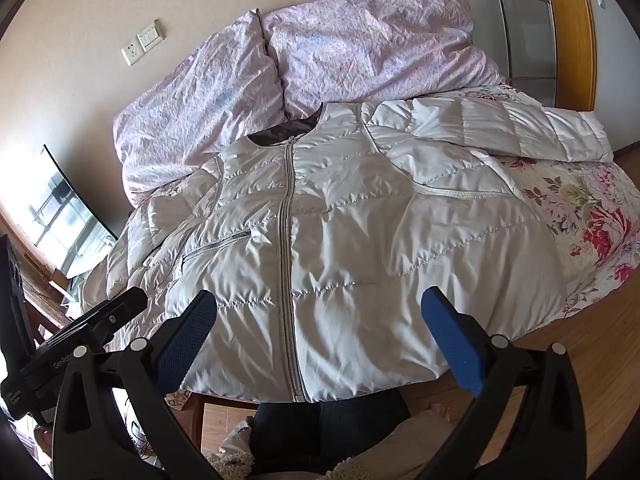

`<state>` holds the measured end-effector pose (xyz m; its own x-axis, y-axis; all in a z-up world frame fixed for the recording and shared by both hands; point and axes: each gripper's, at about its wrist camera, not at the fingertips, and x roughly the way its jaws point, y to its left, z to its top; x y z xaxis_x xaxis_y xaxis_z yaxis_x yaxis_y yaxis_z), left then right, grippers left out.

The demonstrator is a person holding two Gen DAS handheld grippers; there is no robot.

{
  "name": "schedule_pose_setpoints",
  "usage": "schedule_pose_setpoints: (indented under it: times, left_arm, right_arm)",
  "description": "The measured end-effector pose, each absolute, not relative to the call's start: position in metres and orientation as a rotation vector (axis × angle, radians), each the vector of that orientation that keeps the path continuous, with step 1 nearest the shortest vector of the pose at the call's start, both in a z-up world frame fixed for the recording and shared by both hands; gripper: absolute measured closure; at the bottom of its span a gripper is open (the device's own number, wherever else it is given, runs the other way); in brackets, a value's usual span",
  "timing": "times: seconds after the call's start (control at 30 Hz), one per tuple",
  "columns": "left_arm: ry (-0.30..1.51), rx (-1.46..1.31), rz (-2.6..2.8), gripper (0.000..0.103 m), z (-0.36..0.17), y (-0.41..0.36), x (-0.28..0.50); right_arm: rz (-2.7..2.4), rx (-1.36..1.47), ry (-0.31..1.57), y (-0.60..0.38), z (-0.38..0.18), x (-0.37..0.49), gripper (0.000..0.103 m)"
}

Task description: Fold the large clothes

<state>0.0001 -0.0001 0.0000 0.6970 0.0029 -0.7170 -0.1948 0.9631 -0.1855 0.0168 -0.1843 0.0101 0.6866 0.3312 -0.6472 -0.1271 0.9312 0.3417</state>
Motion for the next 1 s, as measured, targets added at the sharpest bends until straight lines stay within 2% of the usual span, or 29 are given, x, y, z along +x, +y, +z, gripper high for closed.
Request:
schedule_pose_setpoints:
  times: [1.0]
  left_arm:
    - [0.789, -0.255, 0.110, 0.002, 0.0001, -0.0003, 0.0002]
  right_arm:
    - [0.261, 0.278, 0.775, -0.1852, 0.0118, 0.0183, 0.001]
